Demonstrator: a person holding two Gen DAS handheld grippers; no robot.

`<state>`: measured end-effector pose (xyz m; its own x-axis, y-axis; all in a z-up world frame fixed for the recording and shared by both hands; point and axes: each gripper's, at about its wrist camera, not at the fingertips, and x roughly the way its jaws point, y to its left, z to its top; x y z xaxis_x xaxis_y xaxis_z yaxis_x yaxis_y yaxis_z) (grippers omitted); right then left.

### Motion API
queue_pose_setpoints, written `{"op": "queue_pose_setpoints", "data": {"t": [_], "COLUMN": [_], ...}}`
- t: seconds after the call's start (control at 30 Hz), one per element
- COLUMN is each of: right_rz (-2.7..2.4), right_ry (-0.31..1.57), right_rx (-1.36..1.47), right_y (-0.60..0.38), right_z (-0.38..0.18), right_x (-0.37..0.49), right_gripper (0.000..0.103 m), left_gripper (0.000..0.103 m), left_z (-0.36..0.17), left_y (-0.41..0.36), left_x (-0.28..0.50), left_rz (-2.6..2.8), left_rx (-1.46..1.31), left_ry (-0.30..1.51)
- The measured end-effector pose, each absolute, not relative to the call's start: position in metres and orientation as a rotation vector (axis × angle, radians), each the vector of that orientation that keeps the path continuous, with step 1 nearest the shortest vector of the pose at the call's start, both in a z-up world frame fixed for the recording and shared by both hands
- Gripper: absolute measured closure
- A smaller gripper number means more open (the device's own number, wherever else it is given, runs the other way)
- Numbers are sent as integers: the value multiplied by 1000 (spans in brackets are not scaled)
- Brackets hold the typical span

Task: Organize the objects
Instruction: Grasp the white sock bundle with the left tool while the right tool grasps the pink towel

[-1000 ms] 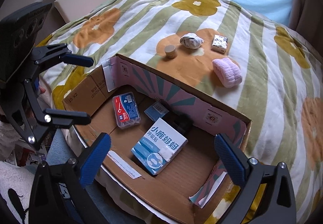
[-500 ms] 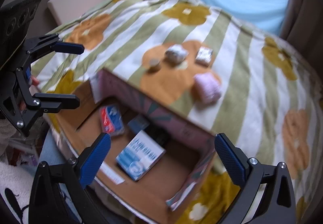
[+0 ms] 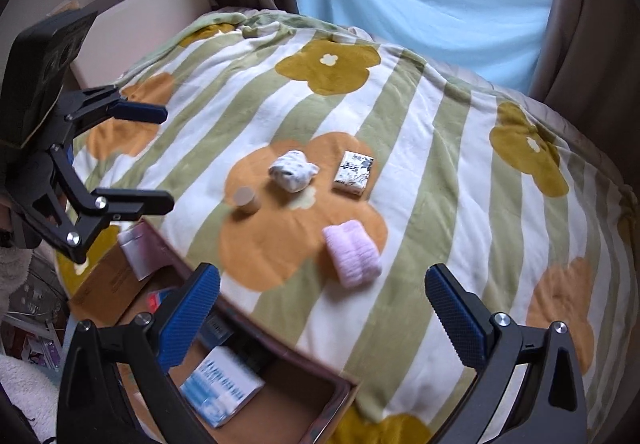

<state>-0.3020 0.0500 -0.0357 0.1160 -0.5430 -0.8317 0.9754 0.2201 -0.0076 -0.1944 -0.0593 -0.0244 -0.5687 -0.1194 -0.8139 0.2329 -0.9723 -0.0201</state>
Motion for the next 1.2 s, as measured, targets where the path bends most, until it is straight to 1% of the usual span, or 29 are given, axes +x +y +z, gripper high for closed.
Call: {"op": "queue_pose_setpoints", "data": {"t": [0.2, 0.33, 0.5, 0.67, 0.77, 0.83, 0.87, 0.9, 0.93, 0.97, 1.0, 1.03, 1.1, 1.13, 1.2], "right_rz": [-1194, -1176, -1153, -1125, -1095, -1081, -1075, -1072, -1069, -1068, -1066, -1061, -1062, -1064, -1070], "right_ry": [836, 874, 960, 1006, 1016, 1032, 1039, 1042, 1046, 1047, 1046, 1048, 1056, 1061, 1064], "right_rx": [678, 701, 712, 720, 735, 738, 740, 743, 748, 751, 752, 754, 751, 748, 748], "right_y": [14, -6, -25, -34, -37, -39, -41, -42, -43, -44, -45, -45, -46, -46, -45], "right_z": [-69, -95, -129, -153, -162, -168, -171, -173, -174, -176, -177, -177, -179, -179, -179], "right_x": [-313, -319, -322, -320, -318, -314, -313, -312, -311, -310, -310, -309, -308, -307, -308], "right_gripper": [1, 1, 1, 3, 11, 18, 21, 26, 31, 33, 38, 43, 49, 54, 56], "left_gripper": [0, 0, 4, 6, 11, 17, 18, 19, 21, 23, 30, 31, 33, 34, 35], "left_z": [-74, -110, -152, -177, -185, -191, -193, -195, -196, -197, -199, -200, -200, -200, -199], "left_y": [-96, -117, -139, -155, -157, -157, -157, -157, -157, -157, -157, -157, -158, -158, -160], "left_x": [-245, -272, -294, -305, -310, -313, -314, -316, -317, -318, -319, -320, -322, -322, -320], "left_rz": [-2551, -2502, -2441, -2423, -2421, -2409, -2401, -2393, -2391, -2390, -2385, -2383, -2382, -2380, -2378], "left_rx": [1451, 1527, 1624, 1671, 1689, 1702, 1702, 1699, 1698, 1700, 1702, 1704, 1703, 1701, 1692], "left_ry": [235, 284, 333, 439, 454, 454, 452, 448, 444, 441, 437, 436, 444, 451, 459]}}
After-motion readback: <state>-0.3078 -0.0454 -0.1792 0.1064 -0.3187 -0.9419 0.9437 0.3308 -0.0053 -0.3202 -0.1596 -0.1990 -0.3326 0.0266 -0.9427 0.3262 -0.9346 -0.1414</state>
